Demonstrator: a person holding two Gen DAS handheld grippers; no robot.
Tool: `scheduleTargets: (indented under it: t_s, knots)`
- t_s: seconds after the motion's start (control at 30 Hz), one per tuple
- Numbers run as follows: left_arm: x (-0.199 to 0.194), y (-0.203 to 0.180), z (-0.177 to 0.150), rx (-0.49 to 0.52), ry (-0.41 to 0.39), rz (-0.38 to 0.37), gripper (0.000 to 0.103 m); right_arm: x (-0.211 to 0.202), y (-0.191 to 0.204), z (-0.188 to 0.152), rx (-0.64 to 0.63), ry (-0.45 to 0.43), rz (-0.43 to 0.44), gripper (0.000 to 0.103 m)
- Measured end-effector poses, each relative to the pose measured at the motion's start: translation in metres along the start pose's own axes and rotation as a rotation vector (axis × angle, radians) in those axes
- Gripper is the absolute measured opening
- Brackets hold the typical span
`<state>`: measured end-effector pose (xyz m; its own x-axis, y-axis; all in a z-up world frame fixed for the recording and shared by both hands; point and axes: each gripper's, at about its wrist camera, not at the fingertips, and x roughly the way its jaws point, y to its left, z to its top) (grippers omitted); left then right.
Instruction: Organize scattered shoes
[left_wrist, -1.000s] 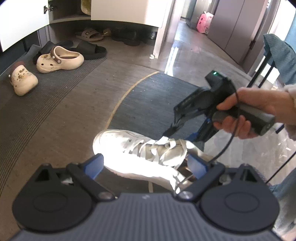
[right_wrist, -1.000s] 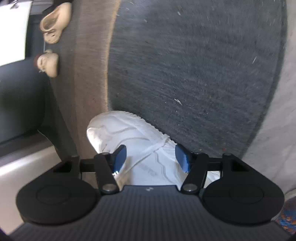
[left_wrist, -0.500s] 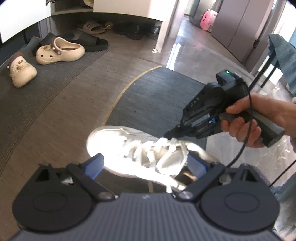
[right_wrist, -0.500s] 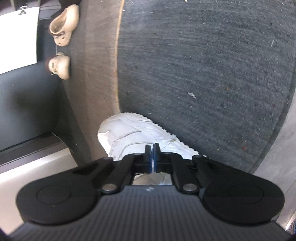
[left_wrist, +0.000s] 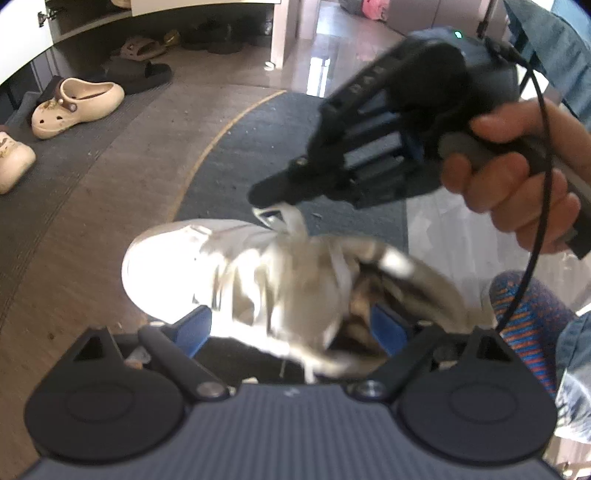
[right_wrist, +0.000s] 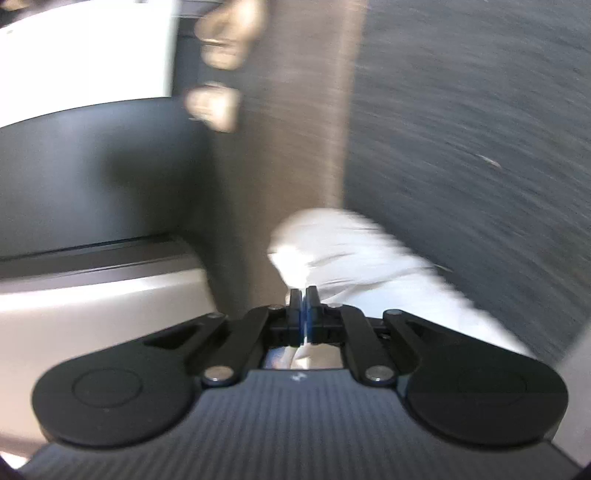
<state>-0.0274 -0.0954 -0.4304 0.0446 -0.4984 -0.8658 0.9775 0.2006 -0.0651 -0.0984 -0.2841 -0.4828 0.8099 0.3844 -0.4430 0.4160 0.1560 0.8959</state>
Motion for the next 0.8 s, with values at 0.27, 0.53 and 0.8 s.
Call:
scheduleTargets:
  t_s: [0.27,0.53,0.8]
  knots:
    - [-0.001,0.02,0.0,-0.097,-0.001,-0.025,0.094,-0.012,0.026,-0.008,-0.347,-0.076,-0.013,0.005]
    - [-0.014,0.03,-0.001,-0.179,-0.079,-0.143,0.093,-0.013,0.1,-0.063,-0.819,-0.048,-0.014,0.005]
    - [-0.021,0.03,0.002,-0.187,-0.125,-0.136,0.093,-0.017,0.094,-0.052,-0.758,-0.033,-0.044,0.005]
